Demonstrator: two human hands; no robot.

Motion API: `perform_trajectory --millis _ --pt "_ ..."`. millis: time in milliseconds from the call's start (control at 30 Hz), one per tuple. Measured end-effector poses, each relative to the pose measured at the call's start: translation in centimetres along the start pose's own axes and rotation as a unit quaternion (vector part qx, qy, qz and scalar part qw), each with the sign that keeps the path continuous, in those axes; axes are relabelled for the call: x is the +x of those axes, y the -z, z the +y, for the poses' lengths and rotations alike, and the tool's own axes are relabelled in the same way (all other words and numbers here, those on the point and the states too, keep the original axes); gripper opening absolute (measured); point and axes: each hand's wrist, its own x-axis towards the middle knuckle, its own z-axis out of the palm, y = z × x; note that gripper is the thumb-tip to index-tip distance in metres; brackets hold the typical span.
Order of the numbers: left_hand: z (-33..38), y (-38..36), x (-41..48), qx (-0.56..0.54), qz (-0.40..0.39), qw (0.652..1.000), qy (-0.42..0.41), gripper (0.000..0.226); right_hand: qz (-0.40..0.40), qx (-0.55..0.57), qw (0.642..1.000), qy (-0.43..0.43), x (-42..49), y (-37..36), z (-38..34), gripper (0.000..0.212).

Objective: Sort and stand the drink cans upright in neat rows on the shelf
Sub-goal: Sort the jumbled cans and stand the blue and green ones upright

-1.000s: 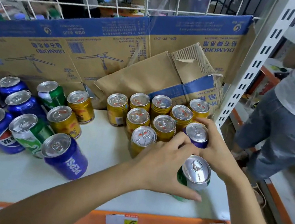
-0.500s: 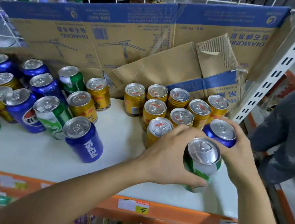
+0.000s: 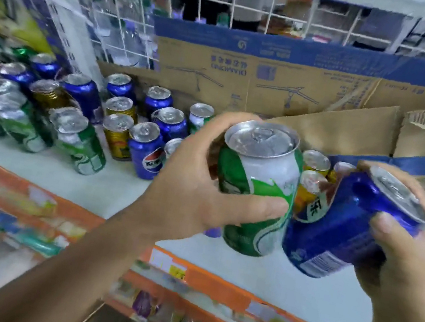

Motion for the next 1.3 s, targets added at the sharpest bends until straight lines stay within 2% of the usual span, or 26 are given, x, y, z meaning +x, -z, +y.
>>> perform_trajectory --millis 100,200,333,500,667,833,967,1167,1300 --pt "0.0 4.9 -2.0 -0.008 0.07 0.997 -0.011 0.051 -0.014 -0.008 1.0 -0.008 0.0 -5.8 0.1 0.062" --pt "-0.4 10.5 -4.3 -0.002 0.127 0.992 0.016 0.048 -0.045 -0.041 0.998 0.002 -0.1 -12.2 0.8 0.057" --pt "-1.0 17.6 -7.7 0.074 0.174 0.981 0.043 0.065 -0.081 -0.096 0.992 0.004 -0.7 -19.7 3.2 0.05" --pt "-3.0 25.1 -10.6 0.192 0.204 0.958 0.069 0.06 -0.108 -0.138 0.984 0.0 -1.4 -27.4 6.6 0.048" --pt "-6.0 30.6 -11.1 0.296 0.202 0.929 0.092 0.063 -0.116 -0.169 0.979 -0.011 -1.0 -31.7 8.8 0.055" --pt "-9.2 33.4 -10.1 0.324 0.205 0.915 0.124 0.066 -0.107 -0.162 0.981 -0.009 0.8 -33.1 8.9 0.051" --pt "-10.6 34.4 -8.8 0.431 0.189 0.87 0.149 0.078 -0.089 -0.149 0.985 -0.005 3.5 -33.9 9.4 0.054" --pt "-11.1 35.0 -6.7 0.513 0.101 0.843 0.124 0.088 -0.098 -0.114 0.988 0.017 7.3 -36.6 10.2 0.051" --pt "-11.7 36.0 -6.1 0.631 0.071 0.77 0.068 0.094 -0.124 -0.122 0.985 0.015 8.9 -38.5 10.7 0.05"
